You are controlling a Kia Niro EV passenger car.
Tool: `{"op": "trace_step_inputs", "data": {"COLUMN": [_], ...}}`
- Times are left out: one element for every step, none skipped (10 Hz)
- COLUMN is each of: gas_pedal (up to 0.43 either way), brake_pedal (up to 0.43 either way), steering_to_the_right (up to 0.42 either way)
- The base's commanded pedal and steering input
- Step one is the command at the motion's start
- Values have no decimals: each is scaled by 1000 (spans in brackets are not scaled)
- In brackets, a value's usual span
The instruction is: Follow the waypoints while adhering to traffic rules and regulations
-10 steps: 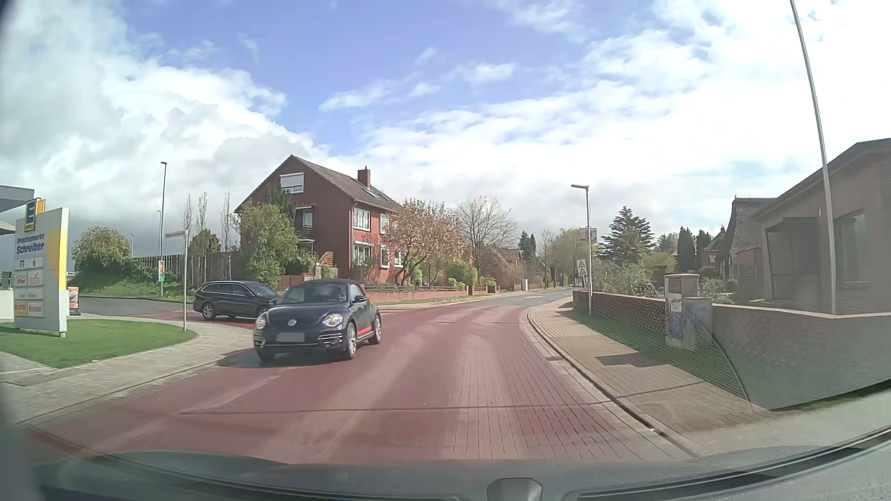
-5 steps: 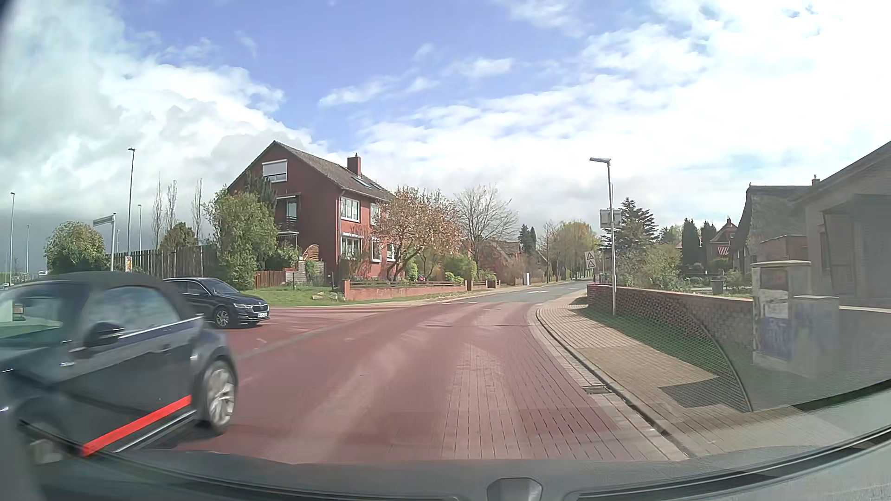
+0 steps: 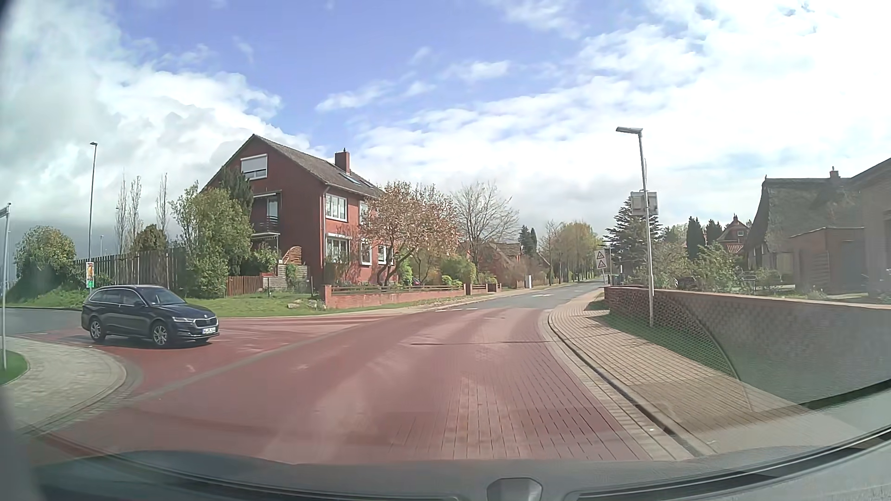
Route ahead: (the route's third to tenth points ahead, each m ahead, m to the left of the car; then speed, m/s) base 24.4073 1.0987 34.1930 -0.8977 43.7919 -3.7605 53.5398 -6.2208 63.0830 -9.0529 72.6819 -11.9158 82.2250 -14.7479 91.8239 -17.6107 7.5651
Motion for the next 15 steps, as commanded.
{"op": "trace_step_inputs", "data": {"gas_pedal": [157,157,157,157,157,157,157,157,157,157,157,157,157,157,150], "brake_pedal": [0,0,0,0,0,0,0,0,0,0,0,6,0,0,0], "steering_to_the_right": [5,5,5,5,5,5,6,7,11,15,18,27,33,35,36]}}
